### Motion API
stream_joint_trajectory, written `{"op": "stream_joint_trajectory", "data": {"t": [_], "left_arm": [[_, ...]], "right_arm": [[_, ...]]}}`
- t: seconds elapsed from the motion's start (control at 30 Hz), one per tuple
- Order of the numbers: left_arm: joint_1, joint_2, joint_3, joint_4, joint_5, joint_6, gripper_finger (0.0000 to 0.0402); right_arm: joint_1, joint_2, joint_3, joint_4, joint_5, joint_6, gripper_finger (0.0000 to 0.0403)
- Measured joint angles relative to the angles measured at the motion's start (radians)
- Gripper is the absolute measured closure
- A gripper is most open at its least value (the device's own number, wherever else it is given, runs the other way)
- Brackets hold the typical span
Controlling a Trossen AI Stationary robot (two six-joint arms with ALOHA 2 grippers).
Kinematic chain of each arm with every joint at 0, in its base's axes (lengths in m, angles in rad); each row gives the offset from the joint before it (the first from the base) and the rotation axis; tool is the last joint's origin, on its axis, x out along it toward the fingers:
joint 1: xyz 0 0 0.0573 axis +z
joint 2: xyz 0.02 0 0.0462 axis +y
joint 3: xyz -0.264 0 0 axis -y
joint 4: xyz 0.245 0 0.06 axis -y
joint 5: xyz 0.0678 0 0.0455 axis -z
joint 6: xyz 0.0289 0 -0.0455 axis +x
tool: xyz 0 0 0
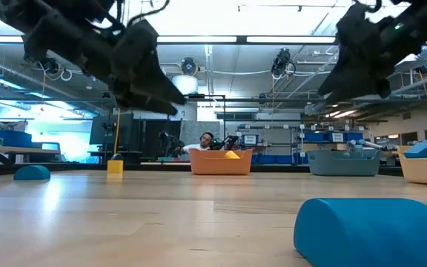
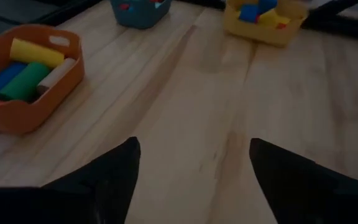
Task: Sort blocks by size
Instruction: Put the yellow cube block into the yellow bin
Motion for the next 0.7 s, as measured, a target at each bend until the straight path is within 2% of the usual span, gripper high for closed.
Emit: {"op": "stream_joint_trajectory", "data": {"t": [0.07, 0.17, 0.33, 0.5, 0.7], "left_arm": [[0.000, 0.033, 0.000, 0.012, -0.006, -0.010, 0.0084], [0.016, 0.050, 0.009, 0.000, -0.010, -0.118, 0.0083], [0.111, 0.009, 0.052, -0.129, -0.093, -0.262, 0.0097], [0.277, -0.039, 0.129, -0.395, -0.093, -0.339, 0.0118], [0.514, -0.044, 0.226, -0.779, -0.078, -0.453, 0.0127]], "right_arm": [[0.048, 0.000, 0.000, 0.000, 0.029, 0.027, 0.0220], [0.113, 0.000, 0.000, 0.001, 0.083, 0.067, 0.0222], [0.196, 0.000, 0.000, 0.002, 0.169, 0.106, 0.0224], [0.251, 0.020, 0.000, 0.004, 0.239, 0.131, 0.0224], [0.288, 0.113, 0.000, 0.010, 0.254, 0.158, 0.0224]]}}
